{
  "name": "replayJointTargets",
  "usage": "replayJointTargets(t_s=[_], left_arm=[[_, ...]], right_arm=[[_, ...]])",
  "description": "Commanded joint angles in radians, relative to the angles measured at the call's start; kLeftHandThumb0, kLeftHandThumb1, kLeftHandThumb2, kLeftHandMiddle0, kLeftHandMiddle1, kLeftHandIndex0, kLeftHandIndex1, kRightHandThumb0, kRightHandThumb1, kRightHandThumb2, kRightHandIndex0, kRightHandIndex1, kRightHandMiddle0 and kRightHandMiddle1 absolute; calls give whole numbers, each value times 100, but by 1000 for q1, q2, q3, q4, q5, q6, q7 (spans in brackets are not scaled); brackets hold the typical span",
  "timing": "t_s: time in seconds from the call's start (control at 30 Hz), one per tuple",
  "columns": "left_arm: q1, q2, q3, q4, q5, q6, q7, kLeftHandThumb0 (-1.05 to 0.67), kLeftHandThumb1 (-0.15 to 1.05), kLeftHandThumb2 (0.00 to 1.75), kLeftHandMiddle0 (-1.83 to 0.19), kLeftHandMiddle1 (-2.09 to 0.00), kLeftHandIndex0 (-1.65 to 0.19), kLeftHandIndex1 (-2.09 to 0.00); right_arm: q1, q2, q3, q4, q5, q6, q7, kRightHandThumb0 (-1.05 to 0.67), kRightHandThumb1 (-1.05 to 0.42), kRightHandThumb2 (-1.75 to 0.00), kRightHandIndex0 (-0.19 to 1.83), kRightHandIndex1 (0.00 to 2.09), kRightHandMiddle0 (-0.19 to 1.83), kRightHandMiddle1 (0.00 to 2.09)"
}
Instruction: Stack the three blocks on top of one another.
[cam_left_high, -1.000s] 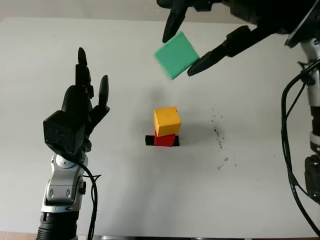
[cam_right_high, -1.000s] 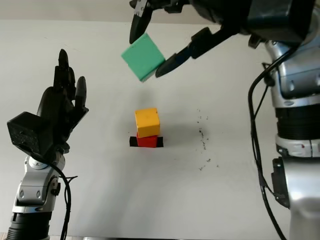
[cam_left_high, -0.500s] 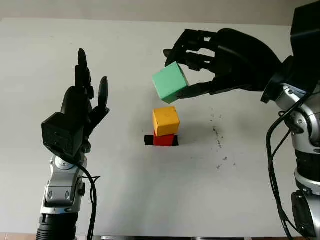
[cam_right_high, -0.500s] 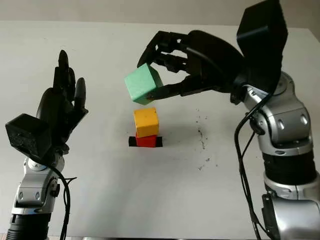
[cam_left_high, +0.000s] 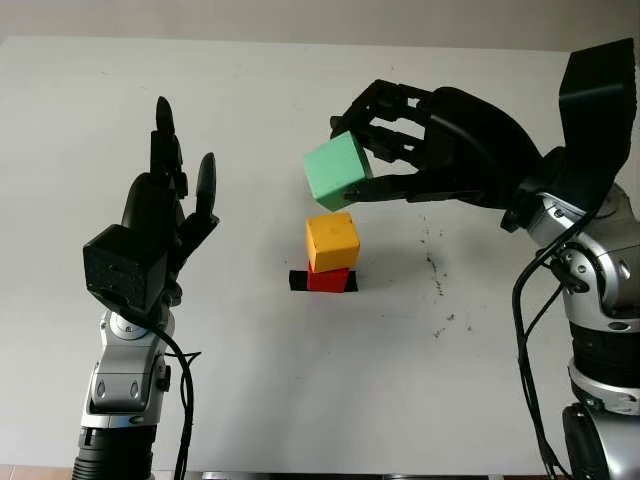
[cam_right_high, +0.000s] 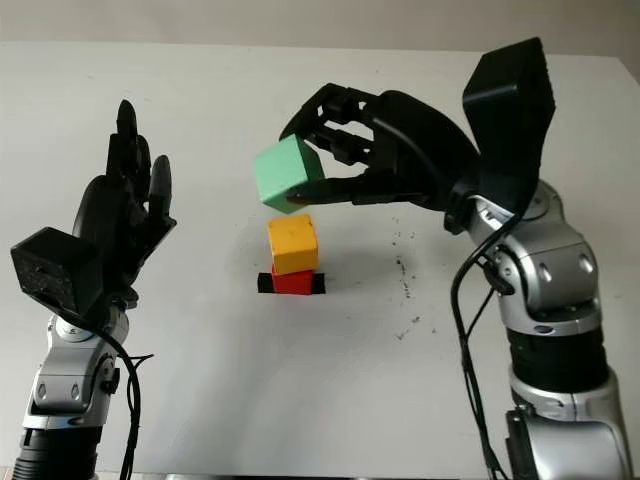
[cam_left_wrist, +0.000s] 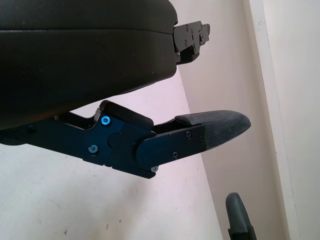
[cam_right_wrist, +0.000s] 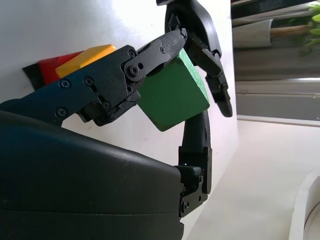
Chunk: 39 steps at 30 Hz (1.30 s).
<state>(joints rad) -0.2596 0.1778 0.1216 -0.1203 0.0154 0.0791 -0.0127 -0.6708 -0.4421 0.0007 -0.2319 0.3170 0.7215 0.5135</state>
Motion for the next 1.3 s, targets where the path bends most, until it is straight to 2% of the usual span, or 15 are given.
replayJointTargets(t_s=[0.0,0.7,1.27], left_arm=[[11,0,2,-14,0,-9,0,-71,105,66,19,0,19,0],[15,4,0,-16,11,-8,2,-72,105,67,19,0,19,0],[23,0,3,-23,2,-18,-3,-71,105,66,19,0,19,0]], right_arm=[[18,9,-12,0,11,2,-3,-43,-97,-5,18,5,23,161],[73,19,17,-31,28,128,-22,-43,-94,-5,18,5,30,157],[90,29,30,-17,44,141,-26,-44,-94,-5,16,4,29,158]])
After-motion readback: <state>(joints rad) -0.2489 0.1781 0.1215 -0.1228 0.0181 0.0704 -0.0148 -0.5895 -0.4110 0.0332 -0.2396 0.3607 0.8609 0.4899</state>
